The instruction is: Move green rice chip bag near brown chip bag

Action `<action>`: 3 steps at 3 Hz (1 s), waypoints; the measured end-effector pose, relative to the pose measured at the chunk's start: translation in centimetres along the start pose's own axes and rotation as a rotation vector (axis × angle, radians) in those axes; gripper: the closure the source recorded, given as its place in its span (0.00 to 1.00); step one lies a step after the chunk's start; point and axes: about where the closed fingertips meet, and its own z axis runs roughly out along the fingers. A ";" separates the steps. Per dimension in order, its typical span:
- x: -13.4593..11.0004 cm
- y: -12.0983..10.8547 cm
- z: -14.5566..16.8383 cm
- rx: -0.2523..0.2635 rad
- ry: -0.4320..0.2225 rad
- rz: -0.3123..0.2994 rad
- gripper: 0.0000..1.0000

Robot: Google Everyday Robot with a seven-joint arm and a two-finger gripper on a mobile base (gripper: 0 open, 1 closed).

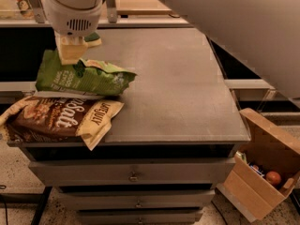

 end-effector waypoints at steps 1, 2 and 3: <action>-0.1 0.0 -0.2 0.003 0.000 -0.002 0.03; -0.2 0.0 -0.3 0.006 -0.001 -0.004 0.00; -0.2 0.0 -0.3 0.006 -0.001 -0.004 0.00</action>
Offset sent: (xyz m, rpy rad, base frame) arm -0.0013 0.0002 0.0018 0.0010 -0.0035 0.0011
